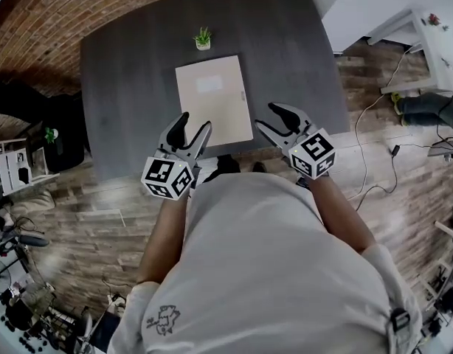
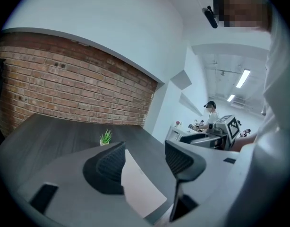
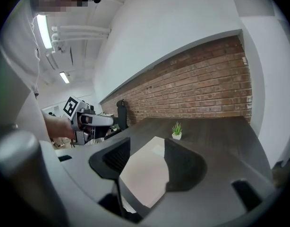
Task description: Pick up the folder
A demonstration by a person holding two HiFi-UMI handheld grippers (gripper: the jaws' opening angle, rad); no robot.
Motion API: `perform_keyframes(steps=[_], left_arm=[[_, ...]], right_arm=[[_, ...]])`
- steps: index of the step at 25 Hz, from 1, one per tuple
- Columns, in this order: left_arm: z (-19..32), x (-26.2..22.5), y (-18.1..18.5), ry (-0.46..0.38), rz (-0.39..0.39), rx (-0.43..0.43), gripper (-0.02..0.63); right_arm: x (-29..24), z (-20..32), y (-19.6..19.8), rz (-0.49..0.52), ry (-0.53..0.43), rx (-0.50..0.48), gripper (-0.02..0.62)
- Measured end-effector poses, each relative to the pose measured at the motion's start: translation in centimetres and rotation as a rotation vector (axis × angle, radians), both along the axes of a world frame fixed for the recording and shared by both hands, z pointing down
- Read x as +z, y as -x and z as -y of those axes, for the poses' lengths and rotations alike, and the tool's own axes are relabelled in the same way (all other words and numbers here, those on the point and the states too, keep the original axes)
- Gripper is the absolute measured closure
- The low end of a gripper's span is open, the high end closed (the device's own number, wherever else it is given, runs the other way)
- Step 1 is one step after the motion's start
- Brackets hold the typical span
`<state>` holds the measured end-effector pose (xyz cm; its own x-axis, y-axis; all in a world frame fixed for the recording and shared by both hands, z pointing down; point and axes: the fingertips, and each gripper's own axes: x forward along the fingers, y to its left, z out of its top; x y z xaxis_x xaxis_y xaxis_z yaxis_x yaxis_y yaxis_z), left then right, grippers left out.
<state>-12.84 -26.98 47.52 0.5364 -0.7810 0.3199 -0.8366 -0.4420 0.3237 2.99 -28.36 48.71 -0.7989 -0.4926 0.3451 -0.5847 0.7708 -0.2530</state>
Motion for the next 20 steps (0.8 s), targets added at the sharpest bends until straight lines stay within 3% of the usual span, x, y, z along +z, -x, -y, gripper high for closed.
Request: perform_keyframes(steps=[14, 20], left_arm=[[2.9, 5.2, 4.7, 0.127, 0.006, 0.041, 0.334], [3.2, 9.0, 5.7, 0.245, 0.019, 0.072, 0.322]], right_arm=[[6.0, 3.3, 3.6, -0.117, 0.134, 0.005, 0.356], [9.1, 4.4, 4.1, -0.167, 0.222, 0.025, 0.344]])
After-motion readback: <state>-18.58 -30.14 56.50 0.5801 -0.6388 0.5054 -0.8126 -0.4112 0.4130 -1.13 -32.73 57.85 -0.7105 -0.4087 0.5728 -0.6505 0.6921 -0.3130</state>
